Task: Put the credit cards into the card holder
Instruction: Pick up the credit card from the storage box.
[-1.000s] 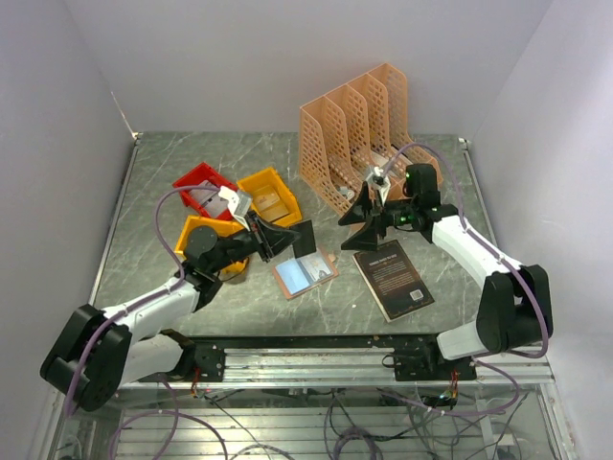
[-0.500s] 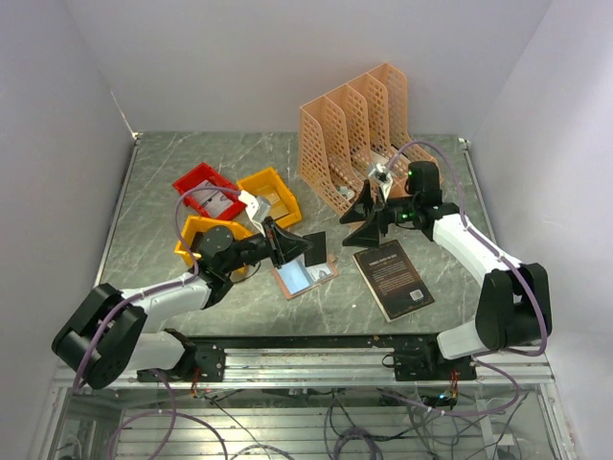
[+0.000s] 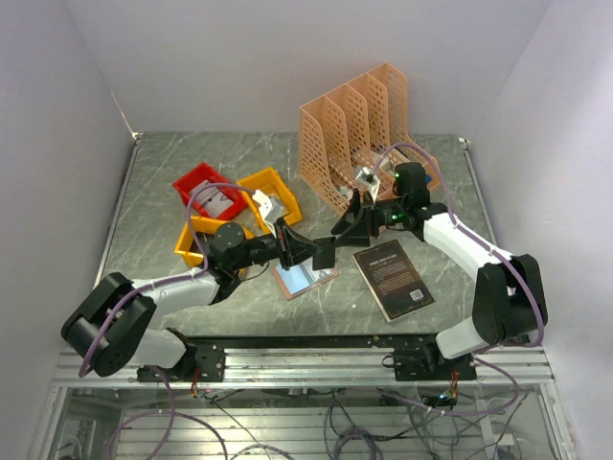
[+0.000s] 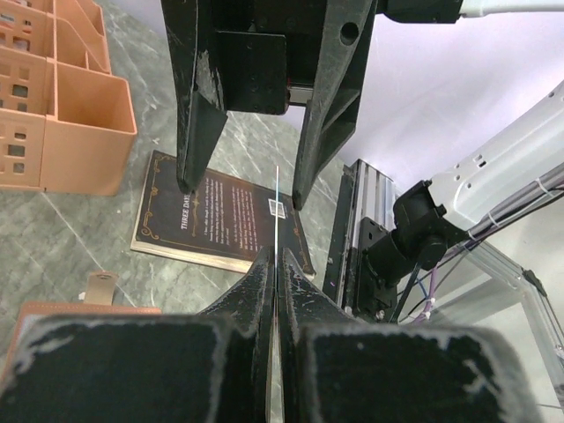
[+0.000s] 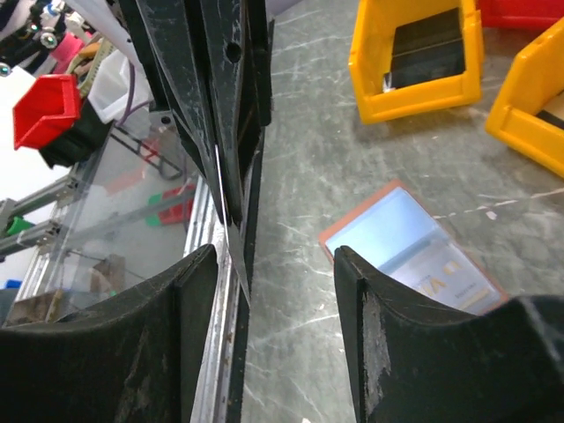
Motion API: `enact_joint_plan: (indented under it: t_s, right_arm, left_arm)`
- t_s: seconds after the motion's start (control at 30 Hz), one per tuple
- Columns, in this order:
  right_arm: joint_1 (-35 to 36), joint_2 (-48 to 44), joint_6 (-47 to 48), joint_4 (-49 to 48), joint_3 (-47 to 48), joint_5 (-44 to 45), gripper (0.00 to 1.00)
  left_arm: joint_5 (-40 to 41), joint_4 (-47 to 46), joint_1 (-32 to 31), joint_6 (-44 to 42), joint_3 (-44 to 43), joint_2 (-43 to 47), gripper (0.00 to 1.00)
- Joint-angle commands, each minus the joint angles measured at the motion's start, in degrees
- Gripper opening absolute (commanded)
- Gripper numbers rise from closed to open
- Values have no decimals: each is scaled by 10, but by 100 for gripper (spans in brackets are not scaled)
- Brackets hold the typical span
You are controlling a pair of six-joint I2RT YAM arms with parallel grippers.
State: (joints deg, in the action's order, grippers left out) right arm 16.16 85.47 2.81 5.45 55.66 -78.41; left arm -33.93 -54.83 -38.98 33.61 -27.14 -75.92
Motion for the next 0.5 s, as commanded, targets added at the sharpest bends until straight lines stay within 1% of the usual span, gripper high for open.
enact_joint_plan:
  t_s: [0.0,0.07,0.17,0.3,0.33,0.37,0.43,0.47]
  right_arm:
    - [29,15,62,65,36,12,54]
    - [38,19,68,71,41,10,48]
    - [39,23,56,63,42,1,38]
    - [39,25,67,76,46,-2,24]
    - [39,27,71,80,48,-7,19]
    - [39,28,78,86,50,-11,16]
    - [39,30,93,103,56,-16,2]
    - [39,30,102,111,59,-18,0]
  left_arm:
    - [-1,-23,-9,-20,-17,-8,7]
    - [-1,-23,-11,-18,-15,-10,7]
    - [-1,-32,-11,-14,-11,-12,7]
    - [4,-31,-11,-17,-2,-6,7]
    - [5,-30,-11,-18,0,-4,7]
    - [7,-29,-11,-19,1,-3,7]
    - [11,-28,-11,-20,3,-2,7]
    - [14,-28,-11,-20,4,-1,7]
